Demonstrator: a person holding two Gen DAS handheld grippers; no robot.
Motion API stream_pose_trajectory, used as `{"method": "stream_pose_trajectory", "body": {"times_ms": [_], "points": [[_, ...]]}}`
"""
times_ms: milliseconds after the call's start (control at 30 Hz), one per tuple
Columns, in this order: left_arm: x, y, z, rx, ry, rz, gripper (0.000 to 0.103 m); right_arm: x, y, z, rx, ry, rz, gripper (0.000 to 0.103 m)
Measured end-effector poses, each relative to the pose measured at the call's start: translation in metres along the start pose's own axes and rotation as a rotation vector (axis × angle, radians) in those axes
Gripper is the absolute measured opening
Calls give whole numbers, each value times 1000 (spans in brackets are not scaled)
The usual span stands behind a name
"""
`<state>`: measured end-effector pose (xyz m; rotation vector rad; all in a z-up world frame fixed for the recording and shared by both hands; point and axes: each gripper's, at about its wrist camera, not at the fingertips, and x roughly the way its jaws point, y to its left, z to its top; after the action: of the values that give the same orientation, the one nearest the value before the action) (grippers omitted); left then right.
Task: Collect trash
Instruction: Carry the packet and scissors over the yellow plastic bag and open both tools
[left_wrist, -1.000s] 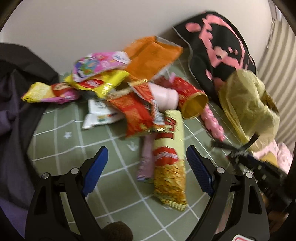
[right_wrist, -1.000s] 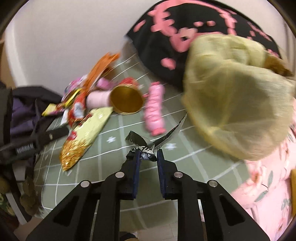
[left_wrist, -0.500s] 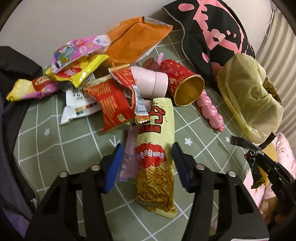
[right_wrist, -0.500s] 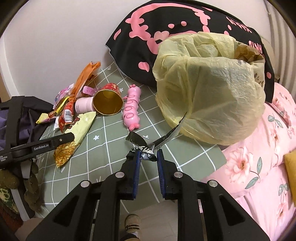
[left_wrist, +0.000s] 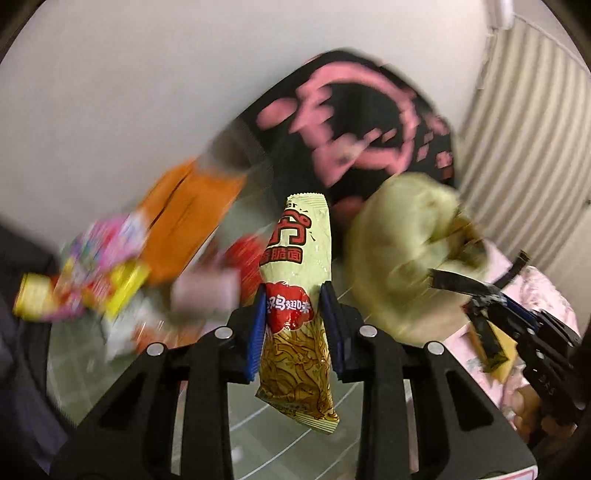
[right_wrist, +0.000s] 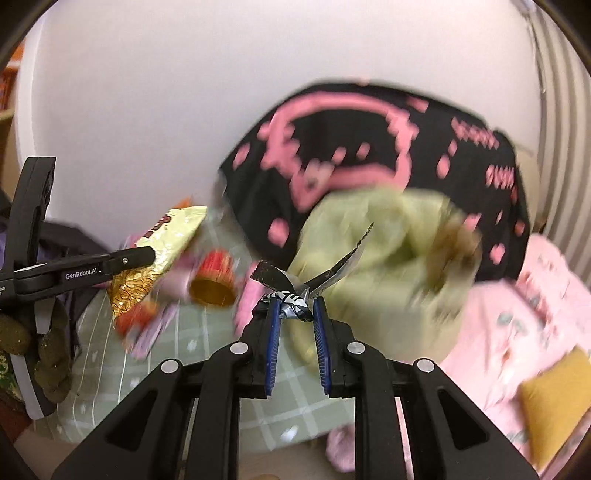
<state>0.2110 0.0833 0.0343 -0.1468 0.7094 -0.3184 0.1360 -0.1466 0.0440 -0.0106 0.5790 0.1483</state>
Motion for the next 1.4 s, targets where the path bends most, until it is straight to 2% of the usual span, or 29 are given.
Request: {"method": "stream_pose_trajectory", "body": {"times_ms": [200,300,400,500,600,667,733,800,967,1033,1100,1200,1333,1400], "points": [[25,-69,75,115,-33,-137,28,-19,-46,68,39,-118,-140,18],[41,-92,94,170,-28,-201,28,-33,-69,91,75,-159,-232,18],[58,-107,105,212,4,-277,28,-45,-86,100,128,-173,-302,18],[84,-122,107,266,100,-370,28,-54,-101,98,176,-161,-383,18],[116,-137,95,314,213,-409,28,-59,-109,89,203,-141,-460,18],[141,-147,88,320,301,-410,28,-59,-116,80,225,-117,-498,18],[163,-155,80,324,362,-379,28,-59,-119,70,238,-91,-514,18],[181,-160,77,322,391,-341,28,-55,-122,62,234,-70,-527,18],[214,-166,78,318,372,-198,28,-39,-141,49,254,-52,-486,18],[224,-163,81,276,372,-162,29,-25,-153,46,268,-37,-444,18],[226,-159,85,234,378,-188,33,-12,-161,46,270,-28,-403,18],[212,-153,91,198,358,-242,45,3,-169,53,260,-39,-341,18],[176,-140,95,152,290,-262,48,22,-171,65,235,-34,-249,18],[157,-129,96,121,240,-231,48,34,-165,70,203,-32,-192,18]]}}
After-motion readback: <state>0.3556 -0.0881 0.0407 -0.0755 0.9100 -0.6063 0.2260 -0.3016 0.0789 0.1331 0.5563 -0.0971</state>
